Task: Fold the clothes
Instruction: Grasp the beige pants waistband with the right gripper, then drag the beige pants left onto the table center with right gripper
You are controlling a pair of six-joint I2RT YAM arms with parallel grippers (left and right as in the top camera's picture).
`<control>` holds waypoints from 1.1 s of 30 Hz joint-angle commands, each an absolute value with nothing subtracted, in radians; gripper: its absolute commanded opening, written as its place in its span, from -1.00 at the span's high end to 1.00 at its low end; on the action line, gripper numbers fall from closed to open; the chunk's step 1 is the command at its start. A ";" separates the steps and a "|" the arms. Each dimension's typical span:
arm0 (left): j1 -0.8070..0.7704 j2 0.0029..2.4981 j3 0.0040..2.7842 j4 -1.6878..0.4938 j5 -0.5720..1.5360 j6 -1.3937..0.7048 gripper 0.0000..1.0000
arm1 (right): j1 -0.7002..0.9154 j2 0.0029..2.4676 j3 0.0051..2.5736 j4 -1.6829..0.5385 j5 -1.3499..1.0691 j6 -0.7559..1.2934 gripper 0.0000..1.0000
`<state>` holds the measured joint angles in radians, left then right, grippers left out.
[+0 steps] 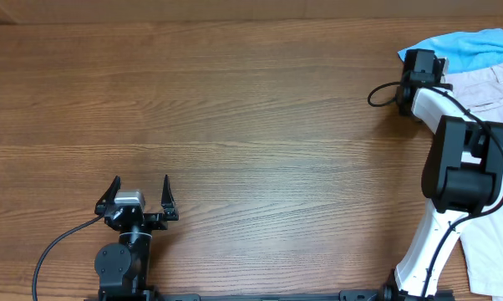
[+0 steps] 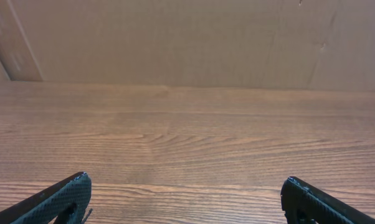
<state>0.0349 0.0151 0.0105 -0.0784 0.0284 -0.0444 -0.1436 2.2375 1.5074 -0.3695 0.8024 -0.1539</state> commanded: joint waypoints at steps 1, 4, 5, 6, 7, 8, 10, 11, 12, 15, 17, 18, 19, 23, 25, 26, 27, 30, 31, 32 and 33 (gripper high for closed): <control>0.041 0.004 0.006 -0.077 0.022 -0.022 -0.99 | -0.118 2.177 1.534 -0.367 0.818 -0.096 0.76; 0.041 0.004 0.006 -0.077 0.022 -0.022 -1.00 | -0.110 2.171 1.534 -0.381 0.818 -0.096 0.93; 0.041 0.004 0.006 -0.077 0.022 -0.022 -1.00 | -0.110 2.171 1.534 -0.390 0.818 -0.096 0.93; 0.041 0.004 0.006 -0.077 0.022 -0.022 -1.00 | -0.110 2.171 1.534 -0.399 0.818 -0.091 0.92; 0.041 0.004 0.006 -0.077 0.022 -0.022 -0.99 | -0.110 2.171 1.534 -0.404 0.818 -0.076 0.93; 0.041 0.004 0.006 -0.077 0.022 -0.022 -1.00 | -0.110 2.171 1.534 -0.405 0.818 -0.072 0.93; 0.041 0.004 0.006 -0.077 0.022 -0.022 -1.00 | -0.110 2.167 1.534 -0.408 0.828 -0.069 0.93; 0.041 0.004 0.006 -0.077 0.022 -0.022 -0.99 | -0.110 2.163 1.534 -0.411 0.838 -0.062 0.93; 0.041 0.004 0.006 -0.077 0.022 -0.022 -1.00 | -0.110 2.158 1.534 -0.413 0.853 -0.044 0.93; 0.041 0.004 0.006 -0.077 0.022 -0.022 -1.00 | -0.107 2.125 1.534 -0.429 0.863 0.024 0.93; 0.041 0.004 0.006 -0.077 0.022 -0.022 -1.00 | -0.102 2.086 1.534 -0.444 0.863 0.076 0.93; 0.041 0.004 0.006 -0.077 0.022 -0.022 -1.00 | -0.099 2.066 1.534 -0.451 0.863 0.097 0.93; 0.041 0.004 0.006 -0.077 0.022 -0.022 -0.99 | -0.095 2.045 1.534 -0.458 0.863 0.110 0.93; 0.041 0.004 0.006 -0.077 0.022 -0.022 -1.00 | -0.068 1.943 1.534 -0.474 0.860 0.109 0.93; 0.041 0.004 0.006 -0.077 0.022 -0.022 -1.00 | -0.040 1.893 1.534 -0.474 0.860 0.109 0.93; 0.041 0.004 0.006 -0.077 0.022 -0.022 -0.99 | -0.024 1.870 1.534 -0.474 0.860 0.109 0.93; 0.041 0.004 0.006 -0.077 0.022 -0.022 -1.00 | -0.007 1.850 1.534 -0.474 0.859 0.109 0.93; 0.041 0.004 0.006 -0.077 0.022 -0.022 -0.99 | 0.059 1.802 1.534 -0.478 0.859 0.109 0.93; 0.041 0.004 0.006 -0.077 0.022 -0.022 -1.00 | 0.089 1.790 1.534 -0.485 0.860 0.109 0.93; 0.041 0.004 0.006 -0.077 0.022 -0.022 -1.00 | 0.105 1.786 1.534 -0.490 0.857 0.109 0.93; 0.041 0.004 0.006 -0.077 0.022 -0.022 -1.00 | 0.130 1.782 1.534 -0.497 0.841 0.109 0.93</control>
<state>0.0349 0.0151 0.0105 -0.0784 0.0284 -0.0444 0.0673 1.8198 1.5074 -0.4984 0.8528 0.0906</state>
